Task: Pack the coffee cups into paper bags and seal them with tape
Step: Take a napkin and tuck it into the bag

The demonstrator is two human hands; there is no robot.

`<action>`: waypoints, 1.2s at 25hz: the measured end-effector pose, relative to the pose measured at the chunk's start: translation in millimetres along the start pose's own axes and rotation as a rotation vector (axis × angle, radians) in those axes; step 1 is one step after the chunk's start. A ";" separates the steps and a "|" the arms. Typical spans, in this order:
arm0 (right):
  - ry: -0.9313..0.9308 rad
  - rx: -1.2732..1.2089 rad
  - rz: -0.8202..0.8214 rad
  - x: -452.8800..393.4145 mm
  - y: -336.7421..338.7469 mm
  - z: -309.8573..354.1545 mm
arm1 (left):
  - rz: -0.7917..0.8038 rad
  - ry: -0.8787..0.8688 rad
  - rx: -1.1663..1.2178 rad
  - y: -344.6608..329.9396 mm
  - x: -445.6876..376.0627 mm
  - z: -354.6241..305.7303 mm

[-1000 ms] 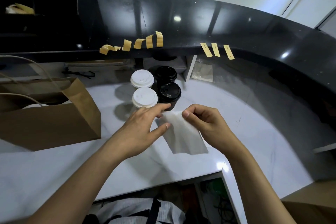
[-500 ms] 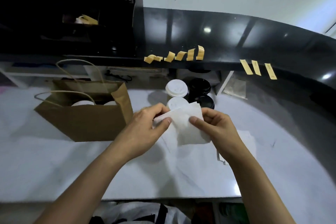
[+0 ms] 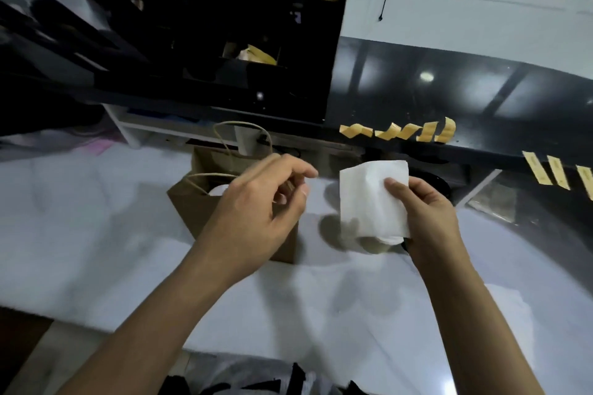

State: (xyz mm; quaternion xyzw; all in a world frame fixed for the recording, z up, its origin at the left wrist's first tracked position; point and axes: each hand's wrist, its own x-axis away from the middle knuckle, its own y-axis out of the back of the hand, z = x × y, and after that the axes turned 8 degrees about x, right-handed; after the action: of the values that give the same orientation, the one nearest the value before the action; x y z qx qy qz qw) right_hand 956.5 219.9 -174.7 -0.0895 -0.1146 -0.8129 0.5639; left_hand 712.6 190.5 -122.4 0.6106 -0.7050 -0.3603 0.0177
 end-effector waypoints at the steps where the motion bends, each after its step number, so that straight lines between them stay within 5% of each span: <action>1: 0.003 -0.009 -0.012 -3.1 -8.6 1.8 | -0.044 -0.029 -0.017 10.5 -1.1 0.7; 7: 0.061 -0.032 -0.054 -6.8 -58.3 14.7 | -0.240 -0.065 -0.163 60.6 -6.0 30.2; 12: 0.211 0.050 -0.123 -0.3 -96.1 21.6 | -0.226 0.063 -0.113 91.2 -11.9 72.3; 19: 0.422 0.318 -0.083 8.6 -145.6 15.1 | 0.011 0.296 -0.251 95.8 -9.0 132.0; 24: 0.510 0.618 0.046 14.9 -171.3 11.2 | 0.279 0.268 -0.297 102.5 -14.7 159.0; 30: 0.771 1.036 0.264 22.4 -179.5 9.5 | 0.423 0.251 -0.274 105.2 -17.1 177.1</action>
State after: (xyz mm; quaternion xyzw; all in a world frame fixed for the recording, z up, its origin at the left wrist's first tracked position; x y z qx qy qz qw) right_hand 780.7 263.1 -174.8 0.4778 -0.2691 -0.5503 0.6297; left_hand 545.4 291.0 -190.6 0.4815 -0.7538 -0.3621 0.2623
